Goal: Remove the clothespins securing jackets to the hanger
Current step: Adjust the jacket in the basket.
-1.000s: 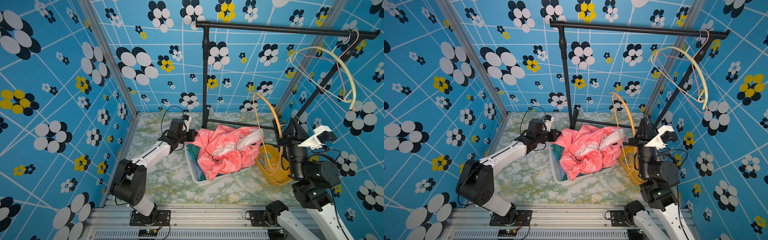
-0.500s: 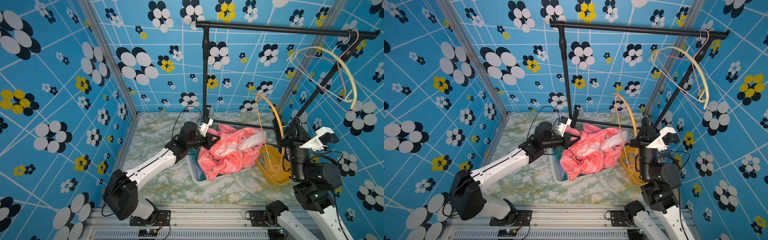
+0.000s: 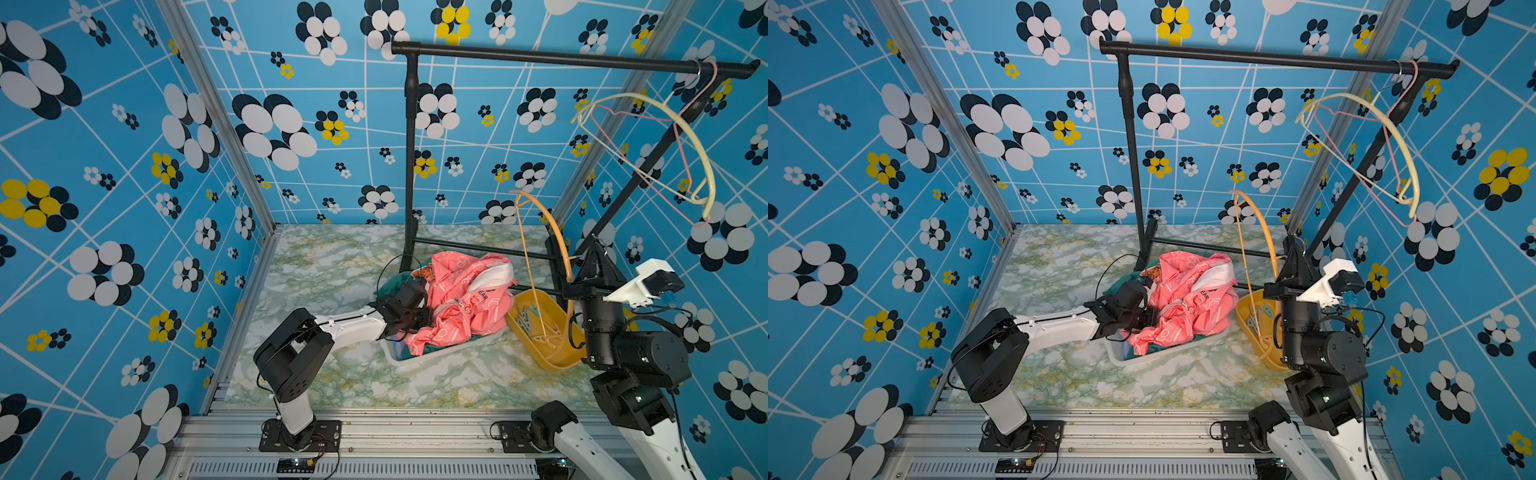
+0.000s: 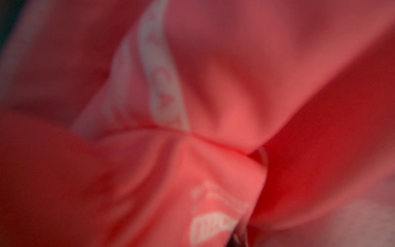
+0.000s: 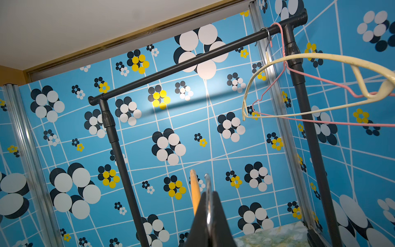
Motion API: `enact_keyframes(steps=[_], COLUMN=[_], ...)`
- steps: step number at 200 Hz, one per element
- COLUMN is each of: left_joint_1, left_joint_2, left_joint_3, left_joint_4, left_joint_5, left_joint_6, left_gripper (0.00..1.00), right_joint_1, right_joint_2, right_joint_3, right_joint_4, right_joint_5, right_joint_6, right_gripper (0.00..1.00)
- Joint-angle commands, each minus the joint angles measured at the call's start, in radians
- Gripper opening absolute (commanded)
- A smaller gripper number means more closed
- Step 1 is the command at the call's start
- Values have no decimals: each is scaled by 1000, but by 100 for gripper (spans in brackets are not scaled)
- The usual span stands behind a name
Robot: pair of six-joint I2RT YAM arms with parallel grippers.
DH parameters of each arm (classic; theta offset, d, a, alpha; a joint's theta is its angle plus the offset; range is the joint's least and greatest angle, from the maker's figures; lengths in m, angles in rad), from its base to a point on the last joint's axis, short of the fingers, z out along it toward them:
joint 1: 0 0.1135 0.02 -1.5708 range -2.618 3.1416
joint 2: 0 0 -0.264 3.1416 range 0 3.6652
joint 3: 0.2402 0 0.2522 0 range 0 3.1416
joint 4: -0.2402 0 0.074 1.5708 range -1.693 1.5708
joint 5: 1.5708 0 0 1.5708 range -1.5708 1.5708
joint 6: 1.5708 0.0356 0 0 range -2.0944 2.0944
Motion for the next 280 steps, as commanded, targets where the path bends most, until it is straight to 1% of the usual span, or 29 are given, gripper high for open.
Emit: enact_keyframes(steps=[1,16,23,32,34,38,45,50,58,72,102,121,141,166,181,205,223,240,260,271,275,280], left_joint_1=[6,-13,-24,-44,-49,-63,-90,-109,-134,-160,-178,-191,-197,-202,-207,-209,-209,-205,-200,-196,-194,-191], left_joint_2=[53,0,-34,-83,-95,-121,-162,-186,-221,-263,-271,-252,-192,-88,-21,91,180,245,317,343,350,355], left_joint_3=[-4,22,35,58,64,74,97,113,140,184,284,353,446,589,667,777,823,850,894,905,905,903], left_joint_4=[-223,-261,-280,-305,-311,-323,-343,-355,-376,-396,-400,-349,-303,-285,-277,-294,-271,-226,-195,-171,-160,-146], left_joint_5=[-239,-316,-348,-379,-389,-415,-461,-490,-532,-559,-539,-451,-298,-99,-10,51,101,122,108,102,106,106], left_joint_6=[43,91,117,158,166,183,217,243,275,319,406,479,523,548,554,571,567,558,552,543,541,536], left_gripper=[0,1,16,39,41,57,74,84,91,99,99,100,100,99,100,100,99,99,100,95,91,83], right_joint_1=[0,1,1,1,1,1,1,0,0,1,1,1,1,0,1,1,0,1,1,1,1,1], right_joint_2=[-18,-24,-27,-30,-32,-32,-34,-36,-39,-43,-52,-63,-79,-91,-82,-55,-43,-42,-43,-43,-43,-45], right_joint_3=[23,22,22,26,26,26,30,31,33,29,29,35,40,56,75,93,90,83,78,78,76,76], right_joint_4=[-7,-21,-29,-39,-41,-47,-56,-63,-71,-76,-94,-111,-135,-183,-226,-274,-283,-284,-285,-288,-288,-289], right_joint_5=[23,34,38,46,47,51,56,61,66,77,86,93,103,152,184,213,215,215,215,215,215,214], right_joint_6=[-18,-24,-27,-32,-34,-37,-40,-44,-47,-50,-54,-56,-58,-75,-93,-106,-108,-105,-102,-100,-98,-98], right_gripper=[0,0,0,0,0,0,0,0,0,0,0,0,0,0,0,0,0,0,0,0,0,0])
